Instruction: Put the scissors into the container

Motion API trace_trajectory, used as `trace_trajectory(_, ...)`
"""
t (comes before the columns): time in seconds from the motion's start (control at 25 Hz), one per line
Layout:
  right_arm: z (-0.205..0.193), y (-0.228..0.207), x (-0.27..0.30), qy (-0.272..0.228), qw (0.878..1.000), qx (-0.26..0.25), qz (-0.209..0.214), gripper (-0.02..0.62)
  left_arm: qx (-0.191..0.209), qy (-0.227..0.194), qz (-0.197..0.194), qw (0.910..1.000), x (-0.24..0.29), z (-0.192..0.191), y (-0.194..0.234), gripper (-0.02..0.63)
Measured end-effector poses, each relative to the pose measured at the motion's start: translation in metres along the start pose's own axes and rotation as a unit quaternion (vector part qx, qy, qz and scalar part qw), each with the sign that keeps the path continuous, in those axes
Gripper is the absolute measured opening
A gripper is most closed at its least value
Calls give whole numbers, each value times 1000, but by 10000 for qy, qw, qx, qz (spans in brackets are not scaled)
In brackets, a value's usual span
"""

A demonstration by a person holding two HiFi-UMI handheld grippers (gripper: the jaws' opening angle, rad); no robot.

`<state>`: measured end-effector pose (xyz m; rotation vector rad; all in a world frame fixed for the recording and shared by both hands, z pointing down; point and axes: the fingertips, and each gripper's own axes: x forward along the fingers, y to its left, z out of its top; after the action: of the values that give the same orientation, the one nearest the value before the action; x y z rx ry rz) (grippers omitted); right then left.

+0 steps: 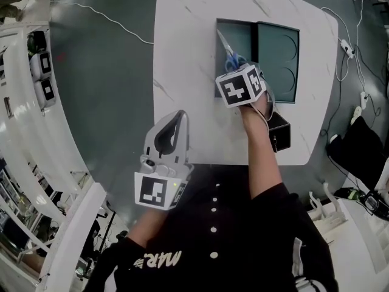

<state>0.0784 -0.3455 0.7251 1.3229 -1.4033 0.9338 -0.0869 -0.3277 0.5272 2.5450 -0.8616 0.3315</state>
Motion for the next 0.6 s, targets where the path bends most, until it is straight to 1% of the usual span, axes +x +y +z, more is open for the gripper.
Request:
trace_trajectory(0.12, -3, 0, 3, 281, 9993, -255, -71, 94, -19, 27, -28, 10000, 2, -2, -1, 26)
trace_trajectory(0.28, -11, 7, 8, 808, 9953, -513, 178, 100, -72, 24, -59, 10000, 3, -4, -2, 26)
trace_trajectory(0.4, -8, 7, 8, 850, 9947, -538, 196, 100, -89, 17, -76, 9999, 3, -3, -3, 26)
trace_trajectory(0.6, -7, 5, 14, 906, 9923, -840, -63, 112, -98, 44, -47, 9999, 1, -5, -1, 26)
